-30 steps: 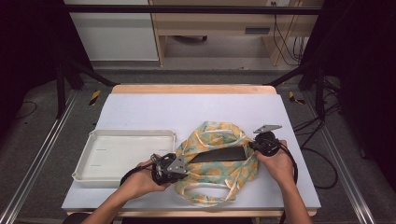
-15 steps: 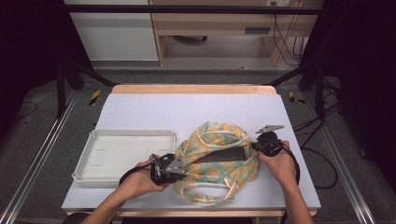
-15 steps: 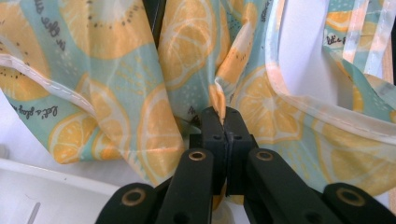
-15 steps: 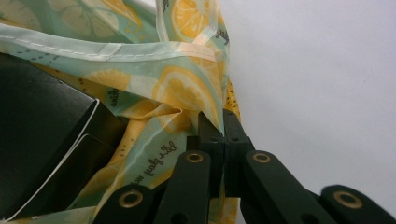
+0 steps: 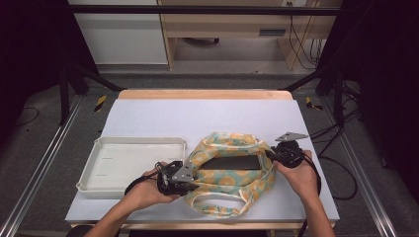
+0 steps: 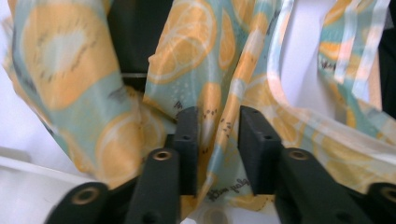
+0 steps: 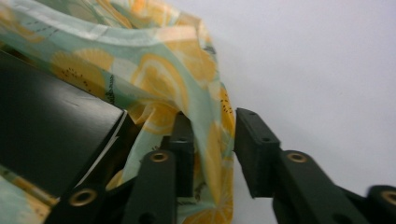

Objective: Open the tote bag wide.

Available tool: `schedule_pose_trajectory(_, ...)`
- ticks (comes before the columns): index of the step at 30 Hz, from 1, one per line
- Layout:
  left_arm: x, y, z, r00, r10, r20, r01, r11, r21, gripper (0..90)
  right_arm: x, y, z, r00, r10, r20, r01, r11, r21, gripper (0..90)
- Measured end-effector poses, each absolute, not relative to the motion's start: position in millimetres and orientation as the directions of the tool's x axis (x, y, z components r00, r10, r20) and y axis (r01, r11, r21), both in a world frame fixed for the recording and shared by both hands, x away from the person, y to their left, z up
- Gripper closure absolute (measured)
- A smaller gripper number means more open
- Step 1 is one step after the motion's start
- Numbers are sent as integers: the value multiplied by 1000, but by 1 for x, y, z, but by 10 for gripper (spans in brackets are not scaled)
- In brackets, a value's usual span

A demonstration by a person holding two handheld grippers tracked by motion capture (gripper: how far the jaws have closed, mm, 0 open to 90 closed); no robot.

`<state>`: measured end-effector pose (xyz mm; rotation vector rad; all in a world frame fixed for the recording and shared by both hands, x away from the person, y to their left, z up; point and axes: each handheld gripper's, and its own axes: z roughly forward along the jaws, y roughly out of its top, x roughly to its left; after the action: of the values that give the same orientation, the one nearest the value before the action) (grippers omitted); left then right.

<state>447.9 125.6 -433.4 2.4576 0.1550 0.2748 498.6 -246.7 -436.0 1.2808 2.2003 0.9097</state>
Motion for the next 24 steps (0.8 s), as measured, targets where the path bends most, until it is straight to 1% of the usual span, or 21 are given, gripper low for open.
schedule_pose_trajectory(1, 447, 125, -431, 971, 182, 156, 42, -768, 639, 633, 495, -247, -432, -473, 880, -35, 586, 344, 734, 625)
schedule_pose_trajectory(2, 447, 125, -431, 971, 182, 156, 42, -768, 639, 596, 495, -247, -432, -473, 880, -35, 586, 344, 734, 625)
schedule_pose_trajectory(3, 446, 126, -427, 972, 182, 151, 40, -755, 654, 573, 490, -248, -427, -474, 880, -40, 566, 339, 752, 594)
schedule_pose_trajectory(7, 442, 126, -419, 972, 183, 150, 36, -739, 673, 519, 479, -247, -418, -484, 874, -44, 540, 338, 771, 574)
schedule_pose_trajectory(11, 439, 126, -409, 970, 193, 151, 36, -722, 691, 499, 469, -245, -410, -498, 866, -52, 511, 341, 789, 606)
schedule_pose_trajectory(13, 440, 125, -402, 968, 205, 148, 42, -706, 707, 503, 464, -244, -408, -505, 861, -52, 501, 342, 795, 655)
schedule_pose_trajectory(14, 440, 125, -402, 968, 205, 148, 42, -706, 707, 515, 464, -244, -408, -505, 861, -52, 501, 342, 795, 655)
schedule_pose_trajectory(15, 442, 123, -396, 963, 225, 149, 51, -692, 720, 538, 457, -241, -405, -511, 858, -53, 491, 342, 802, 714)
schedule_pose_trajectory(18, 448, 120, -391, 956, 249, 157, 61, -690, 721, 612, 449, -235, -403, -538, 841, -54, 475, 355, 805, 789)
schedule_pose_trajectory(19, 455, 116, -388, 948, 277, 154, 83, -685, 724, 639, 447, -232, -403, -545, 836, -62, 471, 366, 803, 809)
schedule_pose_trajectory(20, 461, 113, -386, 942, 296, 156, 94, -682, 725, 659, 445, -231, -403, -549, 833, -67, 466, 371, 803, 825)
schedule_pose_trajectory(23, 474, 104, -386, 936, 317, 152, 117, -690, 714, 759, 441, -226, -403, -569, 819, -70, 457, 385, 802, 875)
schedule_pose_trajectory(24, 474, 104, -386, 936, 317, 152, 117, -690, 714, 780, 441, -226, -403, -569, 819, -70, 457, 385, 802, 875)
